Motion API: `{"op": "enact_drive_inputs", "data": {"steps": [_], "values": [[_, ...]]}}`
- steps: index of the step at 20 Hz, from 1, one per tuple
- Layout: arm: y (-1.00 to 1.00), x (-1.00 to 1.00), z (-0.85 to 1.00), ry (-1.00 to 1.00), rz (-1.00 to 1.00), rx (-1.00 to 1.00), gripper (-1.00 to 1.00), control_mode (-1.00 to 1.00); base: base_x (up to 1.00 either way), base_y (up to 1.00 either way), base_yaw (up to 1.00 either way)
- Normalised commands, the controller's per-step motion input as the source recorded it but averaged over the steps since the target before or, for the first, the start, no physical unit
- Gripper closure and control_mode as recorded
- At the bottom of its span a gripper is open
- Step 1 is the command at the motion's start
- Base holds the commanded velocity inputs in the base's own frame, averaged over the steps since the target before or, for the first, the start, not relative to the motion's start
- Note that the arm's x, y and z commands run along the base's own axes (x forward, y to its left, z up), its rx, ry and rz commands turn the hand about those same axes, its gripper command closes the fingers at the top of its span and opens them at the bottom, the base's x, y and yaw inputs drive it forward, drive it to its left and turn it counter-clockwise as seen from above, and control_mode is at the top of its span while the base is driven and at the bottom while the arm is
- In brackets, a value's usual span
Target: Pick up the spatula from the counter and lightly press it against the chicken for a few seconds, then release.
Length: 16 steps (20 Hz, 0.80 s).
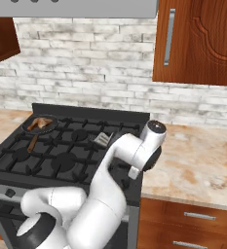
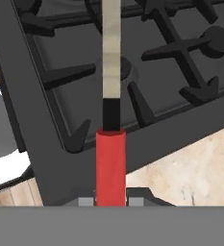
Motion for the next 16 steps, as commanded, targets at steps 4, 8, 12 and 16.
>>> {"op": "enact_drive_inputs", "data": {"steps": [4,8,12,16], "values": [[0.56,0.18,0.30,0.12,0.07,0.00,1.00,-1.00,0.00,0.00,0.00],[0.55,0.13,0.01,0.12,0.11,0.00,1.00,-1.00,0.00,0.00,0.00],[0.86,0.34,0.00,0.16,0.02,-0.05,1.00,-1.00,0.00,0.00,0.00],[0.78,0.40,0.00,0.18,0.00,-0.09,1.00,-1.00,0.00,0.00,0.00]]}}
